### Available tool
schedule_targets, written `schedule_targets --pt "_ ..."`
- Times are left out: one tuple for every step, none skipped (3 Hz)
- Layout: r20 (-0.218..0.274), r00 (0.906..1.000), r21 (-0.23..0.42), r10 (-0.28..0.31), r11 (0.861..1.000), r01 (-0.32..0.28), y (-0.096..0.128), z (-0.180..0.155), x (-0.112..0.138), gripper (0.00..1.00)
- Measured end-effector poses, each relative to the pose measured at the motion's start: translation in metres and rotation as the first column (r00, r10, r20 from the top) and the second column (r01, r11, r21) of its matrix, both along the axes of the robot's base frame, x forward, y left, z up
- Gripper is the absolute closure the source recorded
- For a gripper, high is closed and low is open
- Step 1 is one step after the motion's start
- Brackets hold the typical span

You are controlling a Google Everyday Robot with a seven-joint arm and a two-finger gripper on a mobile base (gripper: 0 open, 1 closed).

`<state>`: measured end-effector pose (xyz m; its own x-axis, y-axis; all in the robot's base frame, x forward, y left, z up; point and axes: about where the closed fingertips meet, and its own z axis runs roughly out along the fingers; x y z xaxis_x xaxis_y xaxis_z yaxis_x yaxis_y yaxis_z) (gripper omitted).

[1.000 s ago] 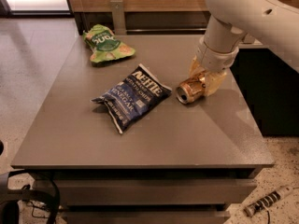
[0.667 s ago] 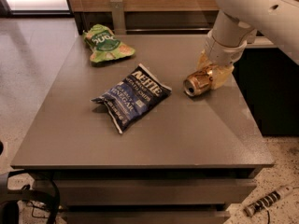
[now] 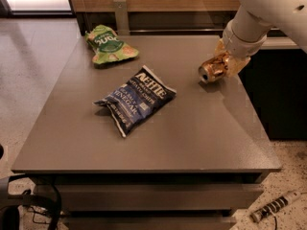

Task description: Move orange can near green rice chip bag

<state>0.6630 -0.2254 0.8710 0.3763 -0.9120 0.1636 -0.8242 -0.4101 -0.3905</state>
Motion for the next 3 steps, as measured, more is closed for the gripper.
schedule_targets --pt "0.13 0.9915 0.052 -0.007 0.999 0.0 0.001 0.005 0.025 1.0" --pt "0.265 0.9643 0.126 0.007 0.991 -0.042 0.014 0.013 0.056 1.0" --pt "0.386 0.9207 0.181 0.061 0.973 -0.14 0.043 0.034 0.087 1.0"
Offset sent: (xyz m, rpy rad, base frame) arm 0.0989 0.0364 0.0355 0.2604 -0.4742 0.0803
